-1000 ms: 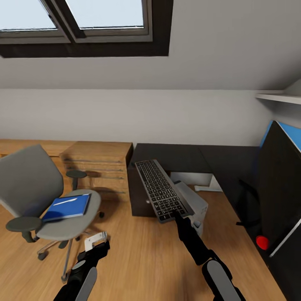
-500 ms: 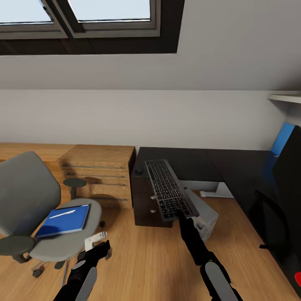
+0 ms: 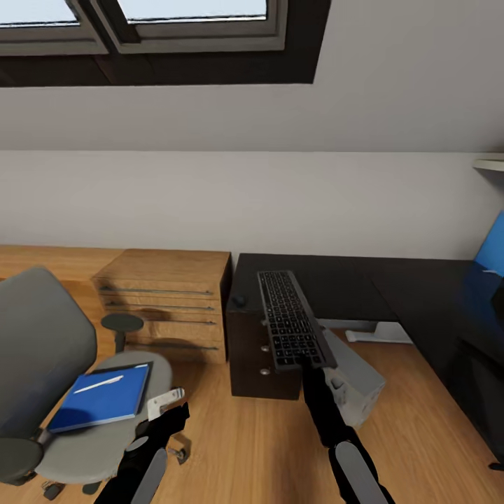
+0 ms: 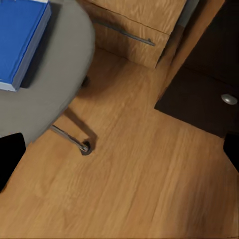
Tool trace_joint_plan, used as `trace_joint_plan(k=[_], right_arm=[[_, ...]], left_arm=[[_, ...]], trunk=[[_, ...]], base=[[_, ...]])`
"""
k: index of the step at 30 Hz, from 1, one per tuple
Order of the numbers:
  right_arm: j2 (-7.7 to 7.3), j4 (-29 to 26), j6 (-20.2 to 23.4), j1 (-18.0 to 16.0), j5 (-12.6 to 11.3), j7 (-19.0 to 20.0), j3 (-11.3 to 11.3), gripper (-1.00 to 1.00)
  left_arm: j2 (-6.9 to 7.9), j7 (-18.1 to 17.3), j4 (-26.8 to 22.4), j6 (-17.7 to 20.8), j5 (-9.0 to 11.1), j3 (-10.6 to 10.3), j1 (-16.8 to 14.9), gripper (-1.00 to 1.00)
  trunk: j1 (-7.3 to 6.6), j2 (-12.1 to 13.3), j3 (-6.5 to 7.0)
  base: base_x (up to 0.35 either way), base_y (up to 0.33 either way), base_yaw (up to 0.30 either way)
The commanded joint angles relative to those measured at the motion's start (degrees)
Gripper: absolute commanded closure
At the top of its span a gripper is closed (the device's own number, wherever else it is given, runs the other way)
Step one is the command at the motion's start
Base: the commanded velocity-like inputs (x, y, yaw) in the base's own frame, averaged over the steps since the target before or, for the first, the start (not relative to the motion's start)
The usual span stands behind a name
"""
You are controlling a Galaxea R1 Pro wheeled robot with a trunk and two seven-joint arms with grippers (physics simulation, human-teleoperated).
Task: In the bedroom, organize the workspace by keeping the computer under the desk, ensuring the monitor is on the desk, placing the keyboard on the desk next to the monitor, placing the mouse on the desk next to the keyboard, moving the folder from the swivel chair onto the desk next to the mouse, stacking the notebook on top of the folder with the pen on top of the notebook, and positioning the swivel chair next to the desk.
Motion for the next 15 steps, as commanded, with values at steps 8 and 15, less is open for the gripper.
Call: trace_joint_plan(k=[8,15], right_arm=[[0.95,3.14,-7.66,-0.04,-0.68,0.38,0.17,1.00],[0.87,3.57,-7.47,-0.04,-0.85,0.37,0.12,1.00]], left_arm=[[0.29,0.48,-0.06,0.22,0.56,-5.01,-0.04,-1.00],[0.28,0.50,-0.06,0.22,0.56,-5.21,-0.04,-1.00]], trunk=[[0.03,-0.03,-0.06],[0.03,-0.03,-0.06]], base=[[0.302,0.121,0.000],[0.054,0.006,0.000]])
